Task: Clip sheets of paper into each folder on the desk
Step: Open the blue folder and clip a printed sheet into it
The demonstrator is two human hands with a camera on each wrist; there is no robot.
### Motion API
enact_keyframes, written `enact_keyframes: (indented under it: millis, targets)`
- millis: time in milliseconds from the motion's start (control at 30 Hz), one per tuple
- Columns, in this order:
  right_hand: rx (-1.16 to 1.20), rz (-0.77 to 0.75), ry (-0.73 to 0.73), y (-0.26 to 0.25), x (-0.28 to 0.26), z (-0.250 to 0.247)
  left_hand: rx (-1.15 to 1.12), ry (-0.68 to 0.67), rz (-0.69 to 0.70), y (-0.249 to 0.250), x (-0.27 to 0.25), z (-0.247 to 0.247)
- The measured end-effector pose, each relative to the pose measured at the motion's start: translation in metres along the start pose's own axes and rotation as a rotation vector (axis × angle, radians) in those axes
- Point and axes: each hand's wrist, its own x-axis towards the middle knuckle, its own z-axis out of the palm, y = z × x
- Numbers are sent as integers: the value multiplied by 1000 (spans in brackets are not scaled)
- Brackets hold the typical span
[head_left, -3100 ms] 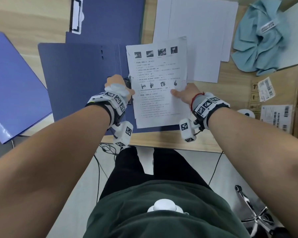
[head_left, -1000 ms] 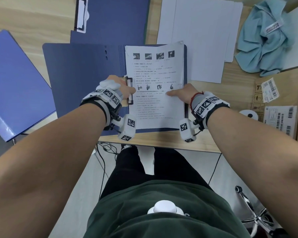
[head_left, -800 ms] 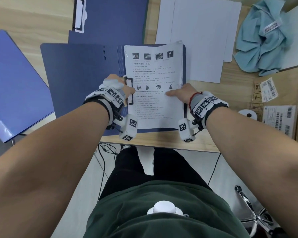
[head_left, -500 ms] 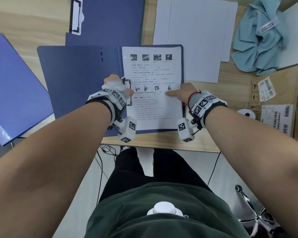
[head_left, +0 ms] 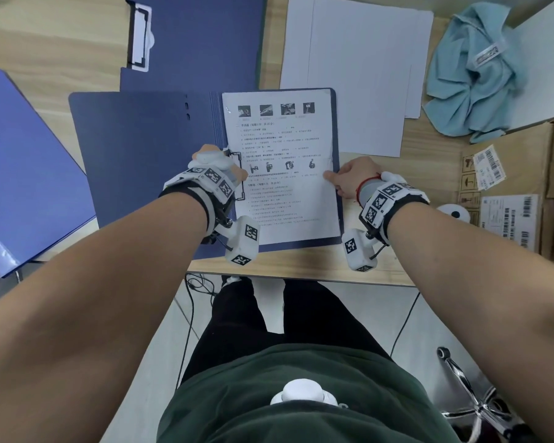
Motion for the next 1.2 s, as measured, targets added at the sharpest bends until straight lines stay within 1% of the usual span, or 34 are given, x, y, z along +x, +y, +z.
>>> enact_keyframes:
  millis: [100,200,367,433,533,633,733,833,867,900,967,1000,1033,1100,1133,1200]
  targets:
    - [-44,-4,-37,-5,-6,-4,0,-15,3,-1,4,6]
    - [-115,-7,-60,-7,-6,-5,37,7,-23,4,-3,1]
    - [-205,-10,-22,-5,-1,1,80,36,-79,11,-12,-3]
    - [-221,-6,-12,-5,0,2,97,15,-96,9,-10,-3]
    - [-261,-7,6,-5,1,4,79,36,-62,6,-13,-3]
    - [-306,-5,-12,-6,-1,5,59,14,-18,3,-20,-6]
    - [-280,2,-13,-15,-4,1,90,29,-22,-6,-31,-26]
    - [-243,-78,29,-41,-16,-1,-63,77,5,-26,-24,-42]
    - [-224,-127,32,-52,-20,1,-89,125,-5,-30,-22,-47]
    - [-200,-179,25,-65,-24,5,-88,179,-55,-34,-22,-53]
    - [-151,-291,-7,-96,-40,19,-59,265,-198,-49,-26,-70]
    - [-150,-337,-37,-112,-49,29,-50,272,-257,-60,-28,-80]
    - [-171,-365,-76,-127,-56,40,-40,259,-292,-74,-28,-87]
    - [-265,-382,-147,-140,-66,56,-11,211,-334,-96,-28,-92]
    - [-329,-388,-168,-145,-70,66,1,194,-340,-107,-30,-97]
    - [-404,-375,-184,-149,-72,82,13,155,-306,-129,-31,-105]
